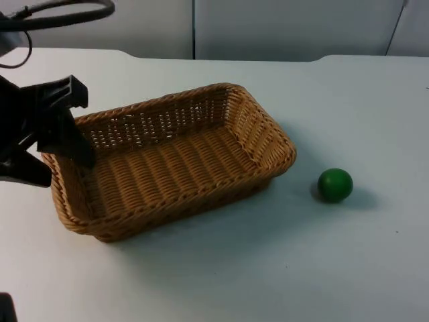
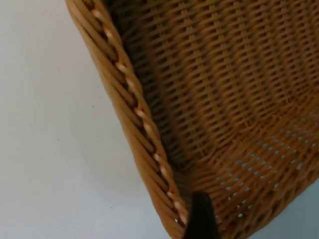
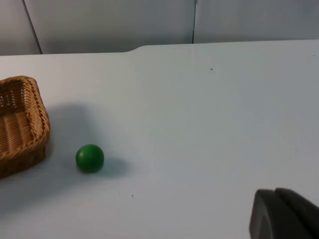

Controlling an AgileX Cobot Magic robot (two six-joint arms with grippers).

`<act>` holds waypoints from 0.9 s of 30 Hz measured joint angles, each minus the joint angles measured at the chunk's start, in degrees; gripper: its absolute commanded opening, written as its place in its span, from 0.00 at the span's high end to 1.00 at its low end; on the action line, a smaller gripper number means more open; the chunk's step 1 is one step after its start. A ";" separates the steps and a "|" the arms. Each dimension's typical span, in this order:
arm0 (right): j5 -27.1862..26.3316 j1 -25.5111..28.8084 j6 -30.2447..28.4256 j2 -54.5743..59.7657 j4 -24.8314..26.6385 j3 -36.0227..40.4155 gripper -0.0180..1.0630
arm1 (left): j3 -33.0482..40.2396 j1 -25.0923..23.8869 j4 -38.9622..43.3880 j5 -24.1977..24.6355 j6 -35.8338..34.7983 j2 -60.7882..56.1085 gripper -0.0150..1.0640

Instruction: Pick up the basket with the left hand and place the ball into the basket with the right hand.

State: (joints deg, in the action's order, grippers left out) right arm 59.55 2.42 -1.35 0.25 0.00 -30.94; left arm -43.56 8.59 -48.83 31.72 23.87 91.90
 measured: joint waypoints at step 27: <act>0.00 0.00 0.00 0.00 0.00 0.00 0.99 | -5.09 0.00 23.41 -5.52 -16.60 5.24 0.42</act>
State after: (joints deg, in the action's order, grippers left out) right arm 59.55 2.42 -1.35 0.25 0.00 -30.94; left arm -48.65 8.59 -25.42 26.20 7.27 97.14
